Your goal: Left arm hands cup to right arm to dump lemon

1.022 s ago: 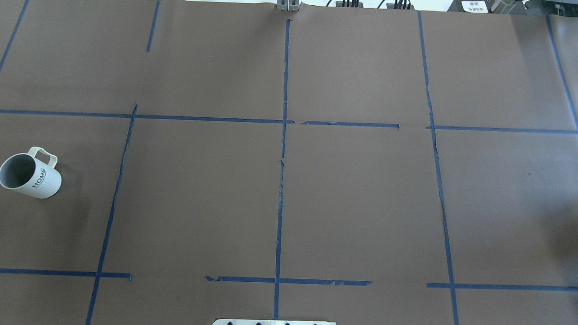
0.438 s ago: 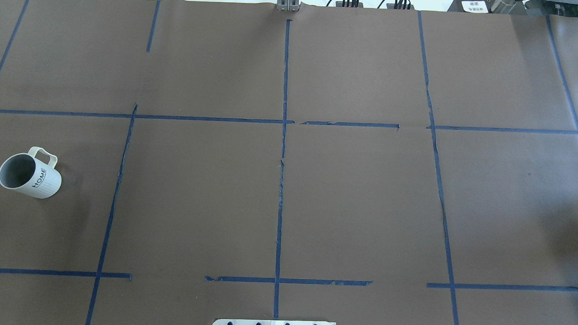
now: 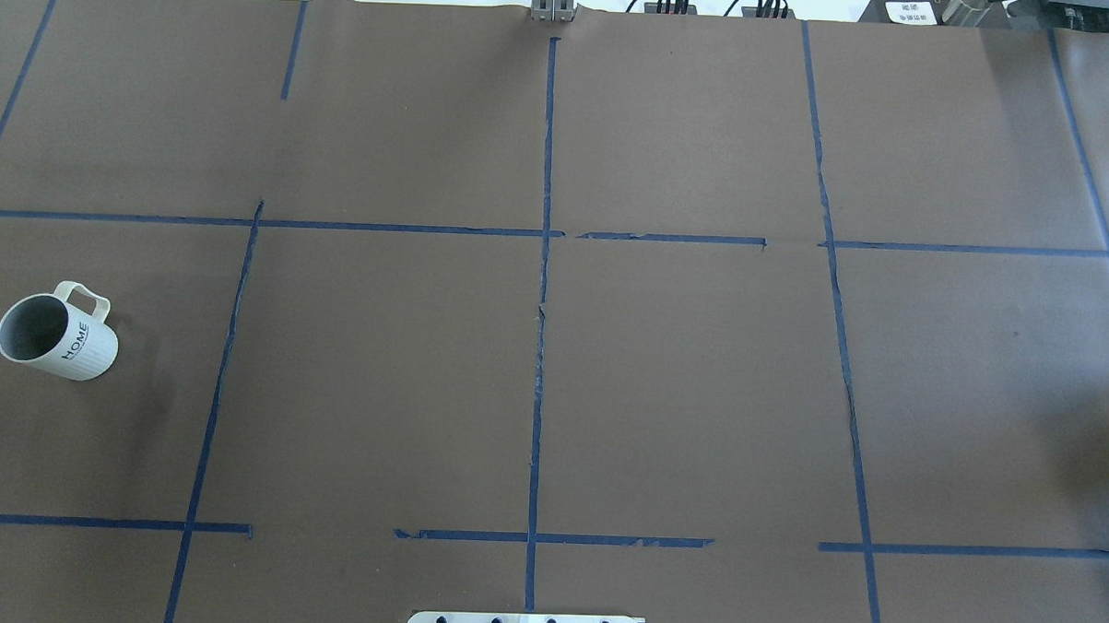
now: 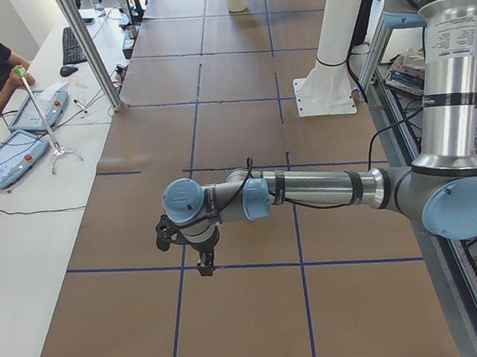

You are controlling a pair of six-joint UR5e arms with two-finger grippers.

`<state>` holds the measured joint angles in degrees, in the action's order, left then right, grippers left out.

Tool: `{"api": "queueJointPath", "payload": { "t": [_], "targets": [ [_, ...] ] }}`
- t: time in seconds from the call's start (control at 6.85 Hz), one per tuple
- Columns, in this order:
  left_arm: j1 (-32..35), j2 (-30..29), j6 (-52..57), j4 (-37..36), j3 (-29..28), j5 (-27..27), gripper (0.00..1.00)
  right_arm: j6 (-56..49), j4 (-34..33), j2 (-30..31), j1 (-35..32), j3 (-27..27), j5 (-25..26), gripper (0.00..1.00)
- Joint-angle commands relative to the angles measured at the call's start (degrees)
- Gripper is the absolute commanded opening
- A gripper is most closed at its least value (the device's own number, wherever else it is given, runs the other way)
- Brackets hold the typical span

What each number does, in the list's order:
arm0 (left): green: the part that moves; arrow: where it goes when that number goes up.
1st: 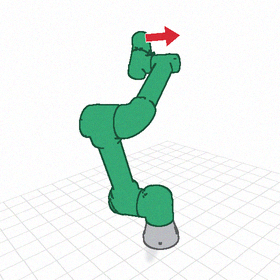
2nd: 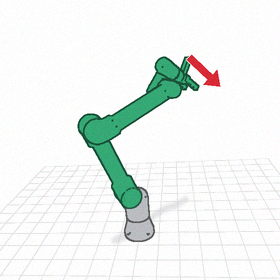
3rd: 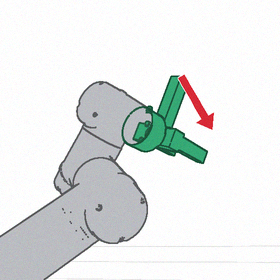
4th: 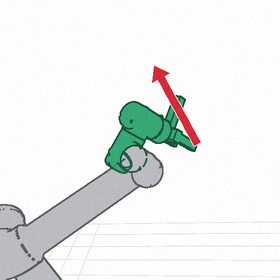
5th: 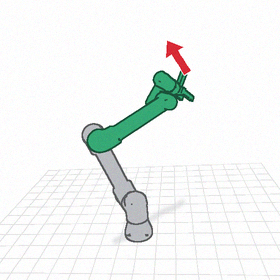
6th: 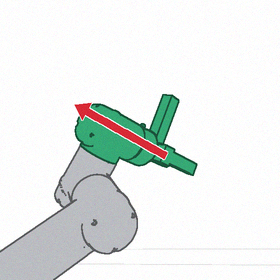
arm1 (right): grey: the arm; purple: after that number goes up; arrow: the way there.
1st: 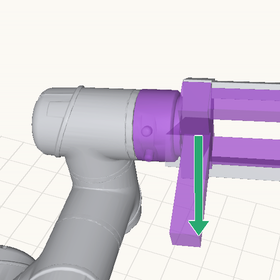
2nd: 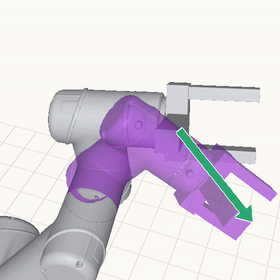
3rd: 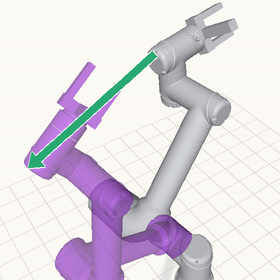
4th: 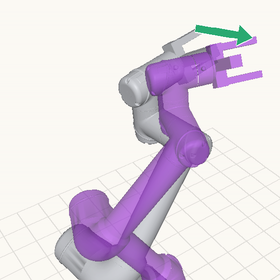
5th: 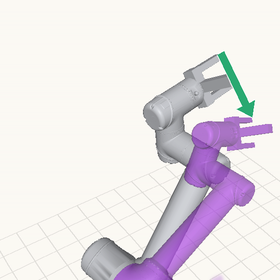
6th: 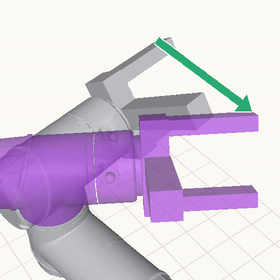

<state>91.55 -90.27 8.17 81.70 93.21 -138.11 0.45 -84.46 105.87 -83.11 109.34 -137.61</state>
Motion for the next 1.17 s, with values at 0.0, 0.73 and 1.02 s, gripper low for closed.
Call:
{"api": "queueJointPath", "payload": {
  "t": [0.0, 0.73, 1.02],
  "targets": [
    [-3.7, 1.0, -4.2, 8.1, 0.7, -4.8, 1.0, -0.2, 0.3, -0.1, 0.1, 0.1, -2.7, 1.0],
    [-25.6, 1.3, -28.4, 24.0, 6.4, 4.9, 1.0, 0.1, 6.5, 0.0, 1.3, 0.1, -4.1, 1.0],
    [-27.6, 5.4, -28.4, 28.5, 8.6, 5.0, 1.0, 0.2, 6.5, 0.0, 1.8, 0.1, -4.1, 1.0]
  ]
}}
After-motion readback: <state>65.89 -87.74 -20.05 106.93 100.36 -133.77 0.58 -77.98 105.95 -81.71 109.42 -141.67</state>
